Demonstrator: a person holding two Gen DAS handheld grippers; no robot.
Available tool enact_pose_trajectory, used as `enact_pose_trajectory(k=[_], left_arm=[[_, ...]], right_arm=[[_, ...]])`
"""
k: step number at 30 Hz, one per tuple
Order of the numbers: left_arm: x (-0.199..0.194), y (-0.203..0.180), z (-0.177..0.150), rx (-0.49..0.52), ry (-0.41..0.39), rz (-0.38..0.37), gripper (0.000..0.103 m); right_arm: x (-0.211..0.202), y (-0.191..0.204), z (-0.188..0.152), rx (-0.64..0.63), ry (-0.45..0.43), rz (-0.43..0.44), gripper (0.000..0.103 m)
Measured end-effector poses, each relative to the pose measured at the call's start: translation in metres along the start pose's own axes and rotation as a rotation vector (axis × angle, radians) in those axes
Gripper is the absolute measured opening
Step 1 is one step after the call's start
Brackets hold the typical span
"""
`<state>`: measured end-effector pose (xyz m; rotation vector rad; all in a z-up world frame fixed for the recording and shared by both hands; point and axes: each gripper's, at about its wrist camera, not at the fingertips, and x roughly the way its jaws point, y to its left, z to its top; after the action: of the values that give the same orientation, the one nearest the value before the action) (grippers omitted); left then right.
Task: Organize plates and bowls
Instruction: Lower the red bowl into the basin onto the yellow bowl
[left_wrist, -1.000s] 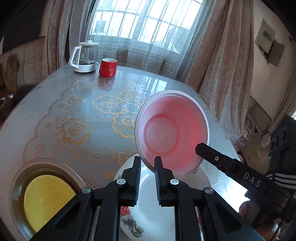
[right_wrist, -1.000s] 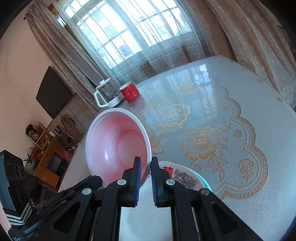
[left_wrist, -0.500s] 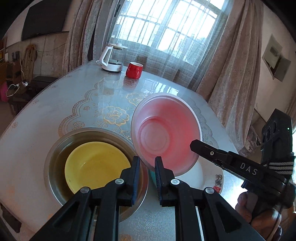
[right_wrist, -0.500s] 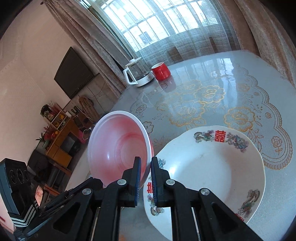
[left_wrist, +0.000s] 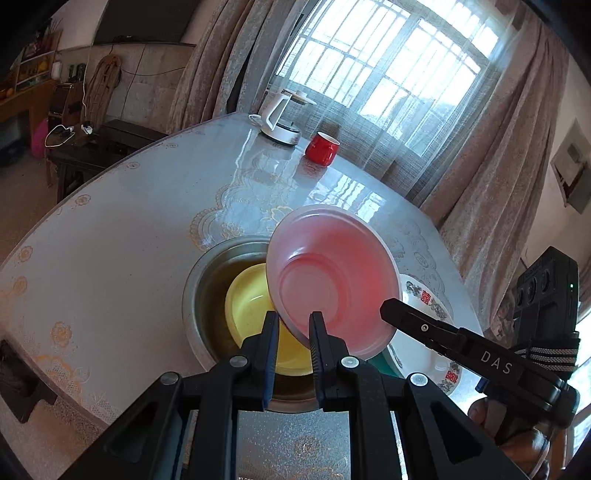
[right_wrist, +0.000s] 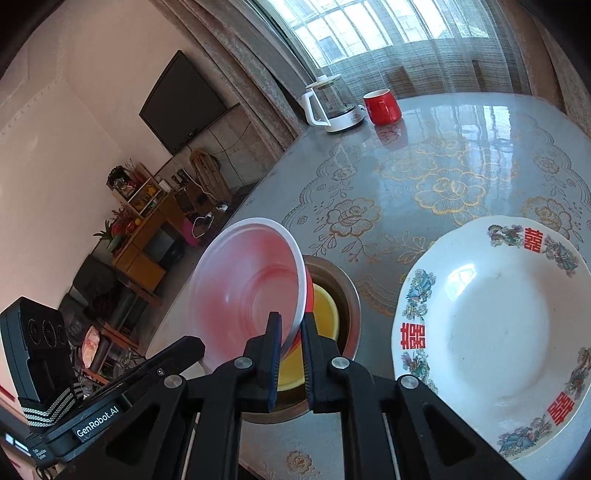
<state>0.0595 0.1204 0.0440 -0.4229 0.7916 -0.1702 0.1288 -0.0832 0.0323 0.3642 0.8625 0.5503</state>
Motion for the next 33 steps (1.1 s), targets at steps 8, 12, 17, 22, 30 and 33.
enact_pose_trajectory(k=[8,12,17,22,30,33], left_arm=[[0.008,0.012,-0.008,-0.026,0.029,0.020,0.015],[0.015,0.016,-0.009,-0.033,0.039,0.040,0.015],[0.024,0.019,-0.011,-0.029,0.056,0.061,0.015],[0.030,0.020,-0.014,-0.031,0.066,0.071,0.015],[0.031,0.019,-0.017,0.005,0.046,0.101,0.015],[0.029,0.019,-0.018,0.023,0.036,0.114,0.015]], right_arm=[[0.014,0.000,-0.007,0.004,0.052,-0.007,0.011],[0.021,-0.005,-0.009,0.015,0.071,-0.026,0.013],[0.028,-0.009,-0.011,0.014,0.081,-0.060,0.013],[0.032,-0.012,-0.011,0.000,0.079,-0.100,0.013],[0.042,-0.005,-0.013,-0.051,0.096,-0.114,0.013],[0.044,-0.003,-0.013,-0.061,0.101,-0.123,0.013]])
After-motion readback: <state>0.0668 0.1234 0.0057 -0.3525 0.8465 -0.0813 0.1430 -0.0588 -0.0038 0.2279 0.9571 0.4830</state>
